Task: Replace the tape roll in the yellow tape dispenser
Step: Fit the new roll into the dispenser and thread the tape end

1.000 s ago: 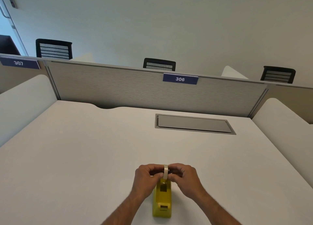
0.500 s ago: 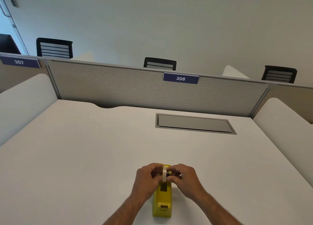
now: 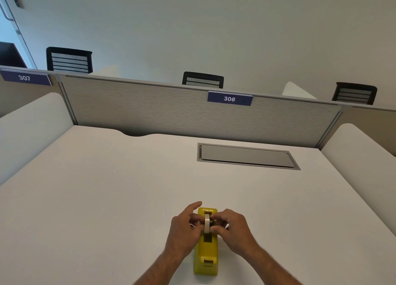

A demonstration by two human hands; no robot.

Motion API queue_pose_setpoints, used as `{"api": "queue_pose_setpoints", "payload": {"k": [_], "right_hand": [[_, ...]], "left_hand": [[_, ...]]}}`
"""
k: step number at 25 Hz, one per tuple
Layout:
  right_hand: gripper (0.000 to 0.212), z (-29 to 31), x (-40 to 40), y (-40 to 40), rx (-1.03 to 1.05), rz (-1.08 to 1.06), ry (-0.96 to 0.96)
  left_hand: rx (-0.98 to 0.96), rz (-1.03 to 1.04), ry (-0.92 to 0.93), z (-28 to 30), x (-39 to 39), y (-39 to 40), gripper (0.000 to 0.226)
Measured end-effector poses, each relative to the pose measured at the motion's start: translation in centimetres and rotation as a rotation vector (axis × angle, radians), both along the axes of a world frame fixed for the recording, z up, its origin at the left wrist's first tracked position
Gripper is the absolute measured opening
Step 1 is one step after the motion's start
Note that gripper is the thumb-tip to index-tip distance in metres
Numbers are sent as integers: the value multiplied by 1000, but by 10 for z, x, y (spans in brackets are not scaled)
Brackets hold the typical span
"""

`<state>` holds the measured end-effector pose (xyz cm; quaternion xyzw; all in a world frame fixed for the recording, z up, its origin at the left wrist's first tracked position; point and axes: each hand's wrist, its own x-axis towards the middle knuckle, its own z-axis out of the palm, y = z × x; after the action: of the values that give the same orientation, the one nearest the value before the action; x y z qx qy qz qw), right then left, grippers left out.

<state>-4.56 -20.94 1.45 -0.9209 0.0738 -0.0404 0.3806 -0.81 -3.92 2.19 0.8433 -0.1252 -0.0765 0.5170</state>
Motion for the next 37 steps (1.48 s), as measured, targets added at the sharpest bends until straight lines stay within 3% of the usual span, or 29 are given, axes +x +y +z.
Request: {"api": "queue_pose_setpoints", "payload": {"k": [18,37], "right_hand": [[30,0,-3,1,-11,-28,44],[34,1,-1,2,-12,-70,41]], "left_hand": [[97,-118,-112,-14,7,8,63],[129,-105,-151,-22,9,7,59]]}}
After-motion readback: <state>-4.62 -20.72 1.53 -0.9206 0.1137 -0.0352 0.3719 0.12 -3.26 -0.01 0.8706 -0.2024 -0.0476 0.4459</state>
